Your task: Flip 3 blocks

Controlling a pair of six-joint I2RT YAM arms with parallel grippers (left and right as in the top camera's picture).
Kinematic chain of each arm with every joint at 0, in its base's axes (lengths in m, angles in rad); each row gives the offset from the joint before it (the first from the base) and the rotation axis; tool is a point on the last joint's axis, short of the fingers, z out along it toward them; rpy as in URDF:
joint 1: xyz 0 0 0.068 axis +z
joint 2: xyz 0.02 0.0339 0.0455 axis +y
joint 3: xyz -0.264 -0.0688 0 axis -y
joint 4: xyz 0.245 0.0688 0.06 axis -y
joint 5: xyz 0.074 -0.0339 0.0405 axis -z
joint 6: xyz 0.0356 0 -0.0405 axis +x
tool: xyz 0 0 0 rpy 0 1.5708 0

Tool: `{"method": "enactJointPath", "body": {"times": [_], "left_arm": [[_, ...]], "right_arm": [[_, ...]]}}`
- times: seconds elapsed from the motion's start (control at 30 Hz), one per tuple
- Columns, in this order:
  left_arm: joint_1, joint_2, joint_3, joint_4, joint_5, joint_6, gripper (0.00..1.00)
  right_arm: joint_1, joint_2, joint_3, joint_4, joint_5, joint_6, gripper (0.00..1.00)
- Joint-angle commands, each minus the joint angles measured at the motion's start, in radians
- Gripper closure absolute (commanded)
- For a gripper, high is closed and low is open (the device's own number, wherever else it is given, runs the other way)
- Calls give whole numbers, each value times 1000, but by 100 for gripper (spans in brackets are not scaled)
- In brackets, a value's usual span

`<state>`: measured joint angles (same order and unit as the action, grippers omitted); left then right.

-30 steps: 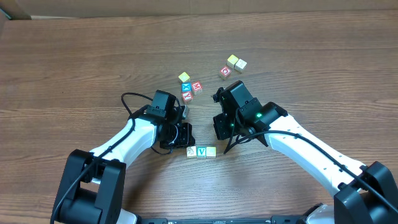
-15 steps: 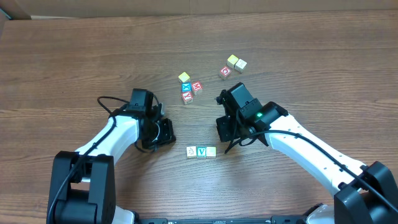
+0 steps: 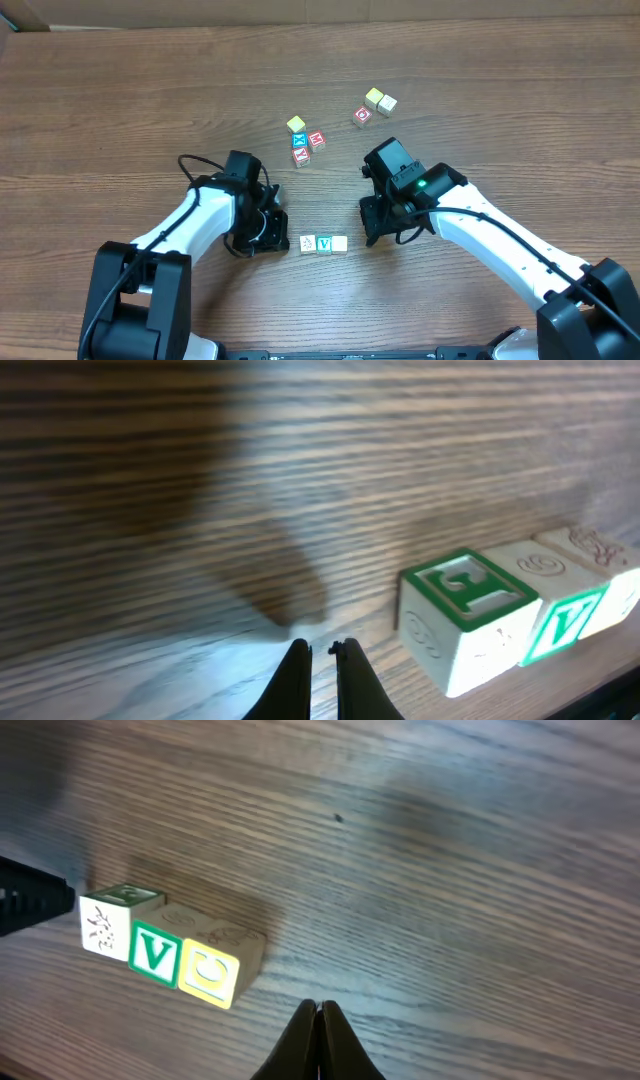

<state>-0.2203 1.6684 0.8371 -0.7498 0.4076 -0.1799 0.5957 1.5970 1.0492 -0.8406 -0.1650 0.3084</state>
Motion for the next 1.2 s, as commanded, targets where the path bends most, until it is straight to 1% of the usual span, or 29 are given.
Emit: {"method": "enactJointPath", "body": {"times": [0.0, 0.13, 0.33, 0.47, 0.9, 1.17], "left_arm": [[-26, 7, -2, 3, -4, 25, 96], [-37, 7, -2, 18, -25, 15, 96], [-37, 7, -2, 31, -25, -4, 96], [-38, 7, -2, 33, -24, -7, 96], [-43, 7, -2, 44, -22, -7, 96], [-44, 7, -2, 45, -22, -7, 96]], "right_arm": [[0, -20, -67, 34, -53, -59, 96], [0, -19, -123, 103, -103, -158, 96], [1, -16, -165, 192, -98, -211, 96], [5, -9, -185, 235, -98, -213, 96], [86, 71, -194, 266, -99, -200, 96], [90, 73, -194, 309, -99, -152, 96]]}}
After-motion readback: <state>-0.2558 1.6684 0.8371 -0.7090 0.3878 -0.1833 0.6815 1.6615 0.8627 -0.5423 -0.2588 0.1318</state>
